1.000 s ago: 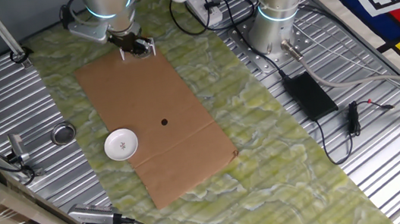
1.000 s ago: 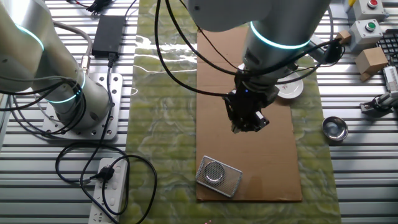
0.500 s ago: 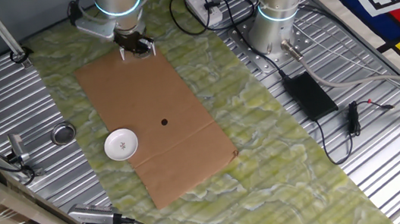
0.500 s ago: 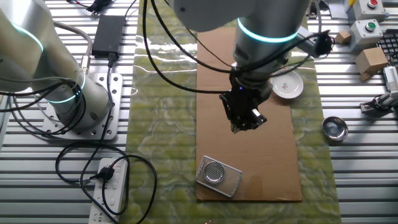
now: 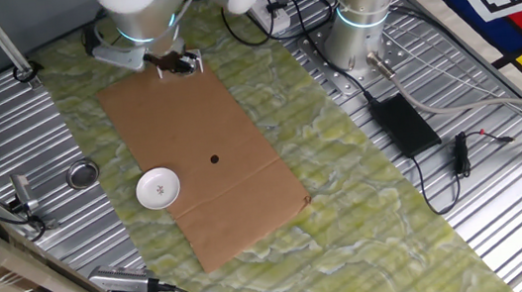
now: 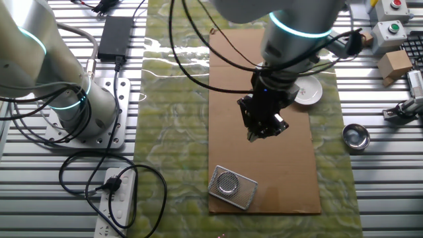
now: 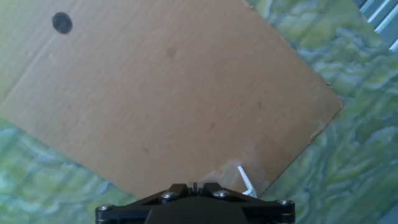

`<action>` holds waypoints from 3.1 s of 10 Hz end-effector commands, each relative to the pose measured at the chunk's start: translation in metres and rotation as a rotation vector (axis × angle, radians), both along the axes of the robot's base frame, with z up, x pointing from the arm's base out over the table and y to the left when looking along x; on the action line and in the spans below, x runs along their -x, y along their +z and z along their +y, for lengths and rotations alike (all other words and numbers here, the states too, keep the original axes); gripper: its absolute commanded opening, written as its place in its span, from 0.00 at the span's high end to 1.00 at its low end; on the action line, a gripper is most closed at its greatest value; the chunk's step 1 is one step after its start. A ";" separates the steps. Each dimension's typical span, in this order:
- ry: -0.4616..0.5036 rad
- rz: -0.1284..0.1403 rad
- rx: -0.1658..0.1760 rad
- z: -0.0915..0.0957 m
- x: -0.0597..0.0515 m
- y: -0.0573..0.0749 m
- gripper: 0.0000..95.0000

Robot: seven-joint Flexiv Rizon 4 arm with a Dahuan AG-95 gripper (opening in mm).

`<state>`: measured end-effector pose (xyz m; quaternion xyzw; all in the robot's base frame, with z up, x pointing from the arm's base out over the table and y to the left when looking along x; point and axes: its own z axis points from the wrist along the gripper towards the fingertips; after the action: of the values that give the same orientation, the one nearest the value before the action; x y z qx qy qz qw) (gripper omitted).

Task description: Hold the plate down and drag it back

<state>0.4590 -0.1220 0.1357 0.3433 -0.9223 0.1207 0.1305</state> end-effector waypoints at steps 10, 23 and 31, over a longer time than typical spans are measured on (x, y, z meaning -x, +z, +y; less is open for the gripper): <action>0.184 0.152 0.060 -0.036 0.011 -0.042 1.00; 0.244 0.173 0.067 -0.058 0.028 -0.084 1.00; 0.249 0.171 0.073 -0.061 0.033 -0.097 1.00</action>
<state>0.4254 -0.1833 0.0387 0.4594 -0.8527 0.1391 0.2059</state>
